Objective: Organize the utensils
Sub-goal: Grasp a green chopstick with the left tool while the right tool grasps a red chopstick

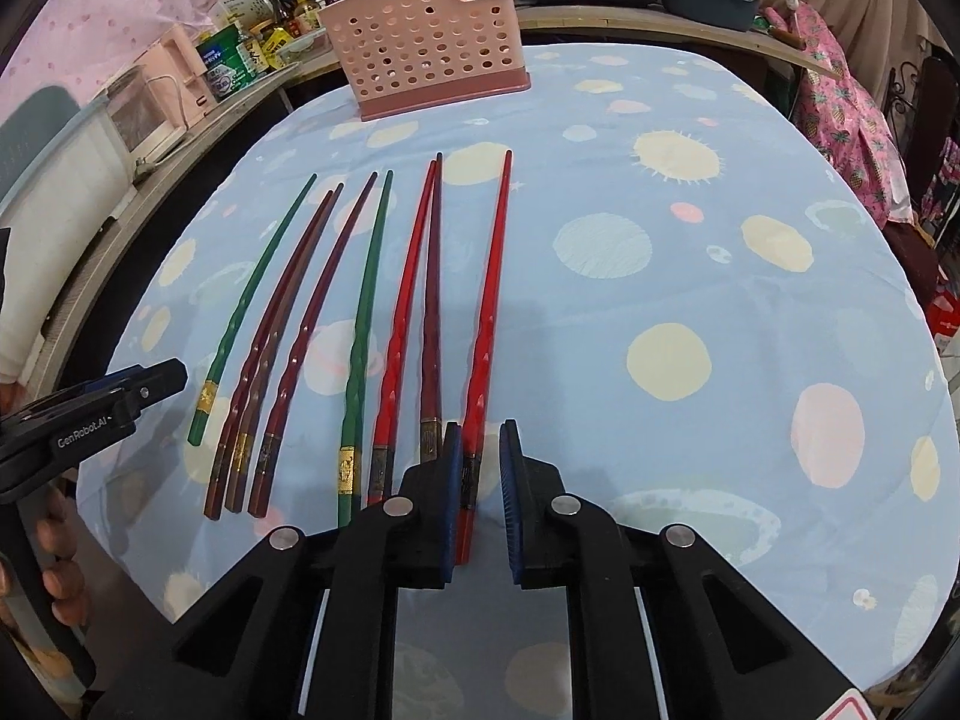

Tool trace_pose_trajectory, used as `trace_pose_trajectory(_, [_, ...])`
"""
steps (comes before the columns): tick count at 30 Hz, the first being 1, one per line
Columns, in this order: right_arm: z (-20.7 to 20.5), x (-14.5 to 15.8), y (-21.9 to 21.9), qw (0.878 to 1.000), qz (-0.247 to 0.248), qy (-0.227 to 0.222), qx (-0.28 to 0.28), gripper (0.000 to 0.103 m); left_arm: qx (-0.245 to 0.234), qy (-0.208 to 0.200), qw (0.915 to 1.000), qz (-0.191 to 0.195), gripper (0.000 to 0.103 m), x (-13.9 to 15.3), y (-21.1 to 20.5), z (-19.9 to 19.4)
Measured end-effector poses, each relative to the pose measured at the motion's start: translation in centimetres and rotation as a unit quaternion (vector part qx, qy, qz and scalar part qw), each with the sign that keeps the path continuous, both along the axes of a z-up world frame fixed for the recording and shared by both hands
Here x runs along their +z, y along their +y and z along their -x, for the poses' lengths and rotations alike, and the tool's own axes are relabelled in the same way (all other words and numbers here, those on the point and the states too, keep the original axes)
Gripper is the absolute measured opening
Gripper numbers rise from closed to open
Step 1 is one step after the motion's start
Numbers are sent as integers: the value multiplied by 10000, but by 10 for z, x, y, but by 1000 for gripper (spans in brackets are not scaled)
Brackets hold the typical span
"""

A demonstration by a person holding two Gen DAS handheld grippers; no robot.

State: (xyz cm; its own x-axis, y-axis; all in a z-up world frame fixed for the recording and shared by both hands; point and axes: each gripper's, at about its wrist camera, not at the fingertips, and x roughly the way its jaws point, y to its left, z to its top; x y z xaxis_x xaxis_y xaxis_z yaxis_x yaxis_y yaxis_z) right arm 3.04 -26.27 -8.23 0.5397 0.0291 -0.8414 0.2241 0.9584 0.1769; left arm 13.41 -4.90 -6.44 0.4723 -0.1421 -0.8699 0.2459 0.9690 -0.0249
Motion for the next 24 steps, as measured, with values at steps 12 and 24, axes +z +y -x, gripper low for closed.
trace_pose_trajectory(12, [4,-5,0,10000,-24,47,-25,7,-81,105,9999,47,49,-5,-4,4])
trace_pose_trajectory(24, [11,-5,-8,9998,-6,64,-166,7,-268,220,9993,103,48,-15,-18,8])
